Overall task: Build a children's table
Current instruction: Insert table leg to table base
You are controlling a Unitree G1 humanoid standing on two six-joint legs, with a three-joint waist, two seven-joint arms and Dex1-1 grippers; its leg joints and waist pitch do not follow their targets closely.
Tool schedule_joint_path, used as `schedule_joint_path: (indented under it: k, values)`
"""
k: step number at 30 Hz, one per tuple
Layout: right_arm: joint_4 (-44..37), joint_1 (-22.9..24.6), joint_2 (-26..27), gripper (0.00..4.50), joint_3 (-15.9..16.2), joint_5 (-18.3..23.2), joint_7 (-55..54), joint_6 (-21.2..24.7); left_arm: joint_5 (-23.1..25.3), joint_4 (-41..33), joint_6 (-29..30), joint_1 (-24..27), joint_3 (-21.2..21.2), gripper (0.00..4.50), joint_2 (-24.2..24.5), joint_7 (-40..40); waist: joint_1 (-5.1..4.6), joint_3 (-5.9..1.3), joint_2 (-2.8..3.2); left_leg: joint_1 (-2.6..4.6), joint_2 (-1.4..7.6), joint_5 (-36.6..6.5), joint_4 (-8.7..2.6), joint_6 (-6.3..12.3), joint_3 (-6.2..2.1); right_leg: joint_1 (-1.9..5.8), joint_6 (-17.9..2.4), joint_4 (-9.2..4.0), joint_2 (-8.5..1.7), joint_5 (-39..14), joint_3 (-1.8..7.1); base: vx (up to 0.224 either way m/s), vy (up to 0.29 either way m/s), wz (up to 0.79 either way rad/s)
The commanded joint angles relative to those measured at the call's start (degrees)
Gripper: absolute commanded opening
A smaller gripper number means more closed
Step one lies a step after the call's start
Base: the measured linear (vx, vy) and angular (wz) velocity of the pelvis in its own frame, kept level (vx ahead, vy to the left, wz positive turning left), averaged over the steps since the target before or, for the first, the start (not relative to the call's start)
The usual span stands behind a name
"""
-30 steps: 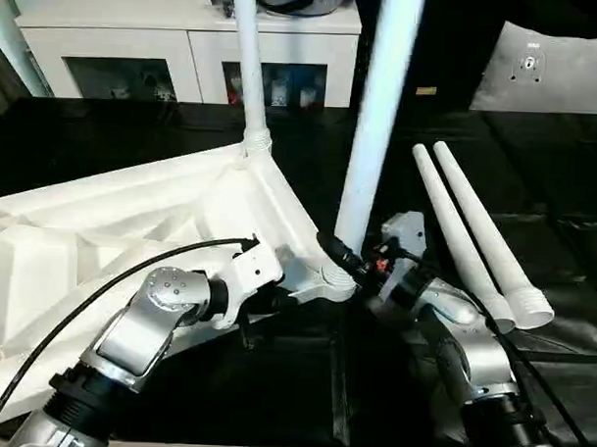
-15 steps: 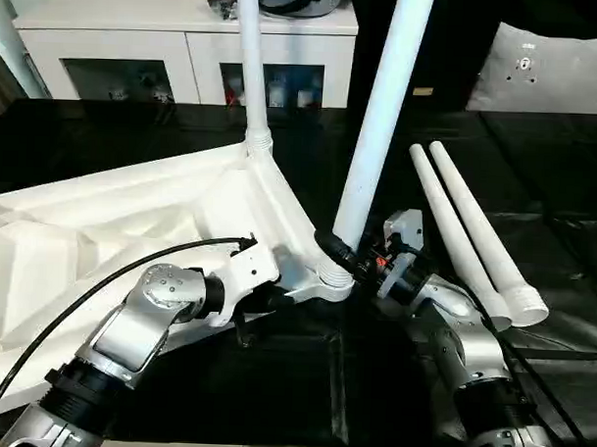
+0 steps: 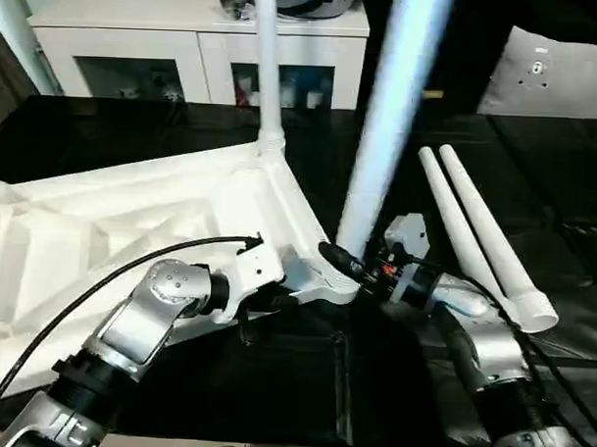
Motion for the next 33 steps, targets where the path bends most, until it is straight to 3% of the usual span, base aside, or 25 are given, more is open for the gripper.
schedule_joint_path:
  k: [1, 3, 8, 11, 15, 20, 25, 29, 33]
  values:
    - [5.30, 4.11, -2.67, 1.89, -1.44, -1.36, -0.74, 5.01, 0.92, -0.70, -1.57, -1.33, 1.47, 0.00, 2.24, -0.85, -0.14, -3.27, 0.41, 0.28, 3.21, -8.35, -3.67, 2.68, -1.39, 2.36, -12.96, -3.87, -5.81, -1.26, 2.54, 0.000, 0.000, 0.00]
    - [4.67, 4.42, -2.22, 1.89, -2.60, 1.14, 0.35, 7.56, 0.92, -0.41, -1.87, -1.39, 1.44, 0.00, 2.20, -0.97, -0.09, -3.27, 0.41, 0.22, 3.20, -8.09, -3.67, 3.02, -1.41, 2.44, -13.00, -3.88, -5.81, -0.76, 2.57, 0.000, 0.000, 0.00]
    - [5.45, 4.52, -3.09, 1.89, -1.74, 0.11, 1.05, 8.42, 0.98, -0.18, -2.11, -1.44, 1.29, 0.00, 2.19, -1.04, -0.24, -3.05, 0.38, 0.30, 3.22, -9.85, -3.87, 2.46, -1.41, 2.27, -12.80, -4.26, -5.90, -4.85, 2.46, 0.000, 0.000, 0.00]
    - [7.79, 3.91, -5.27, 1.89, 1.16, -4.66, -0.61, 7.53, 1.30, 0.74, -3.45, -1.91, 0.54, 0.00, 2.56, -1.68, -0.20, -2.95, 0.34, 0.33, 3.20, -9.71, -3.94, 2.21, -1.44, 2.20, -12.40, -4.37, -5.84, -6.30, 2.46, 0.000, 0.000, 0.00]
    - [9.03, 1.40, -6.56, 1.89, 3.68, -7.76, -0.10, 7.15, 1.91, 1.74, -5.62, -2.56, -0.43, 0.00, 3.32, -3.38, -0.39, -2.58, 0.50, 0.84, 3.22, -14.06, -4.33, 1.11, -1.53, 1.91, -11.40, -5.00, -5.96, -13.40, 2.57, 0.000, 0.000, 0.00]
    - [11.44, -3.13, -7.19, 1.89, 6.18, -9.97, 1.73, 8.23, 3.07, 2.97, -7.80, -3.67, -1.83, 0.00, 4.24, -5.22, -0.86, -2.60, 0.45, 0.80, 3.16, -15.13, -4.43, 0.64, -1.68, 1.87, -11.07, -5.10, -6.00, -15.84, 2.64, 0.000, 0.000, 0.00]
    - [13.21, -5.82, -8.34, 1.89, 9.05, -10.92, 5.36, 10.81, 3.35, 4.23, -9.64, -4.88, -2.55, 0.00, 4.67, -6.78, -1.12, -2.82, 0.43, 0.66, 3.27, -13.58, -4.34, 0.97, -1.71, 2.08, -11.78, -4.83, -6.01, -12.56, 2.64, 0.000, 0.000, 0.00]
    - [14.39, -6.61, -8.44, 1.89, 9.83, -9.98, 8.32, 12.71, 3.82, 6.35, -11.64, -6.56, -3.21, 0.00, 4.81, -8.00, -1.33, -3.19, 0.61, 0.58, 3.31, -10.93, -4.06, 1.65, -1.60, 2.31, -13.61, -4.16, -5.85, -4.26, 2.44, 0.000, 0.000, 0.00]
    - [14.79, -6.70, -8.62, 1.89, 10.60, -9.33, 10.69, 13.72, 3.71, 8.98, -13.15, -8.62, -3.34, 0.00, 4.75, -9.03, -1.31, -2.95, 0.85, 0.65, 3.38, -11.89, -4.16, 1.43, -1.58, 2.34, -14.21, -4.15, -5.95, -2.75, 2.40, 0.000, 0.000, 0.00]
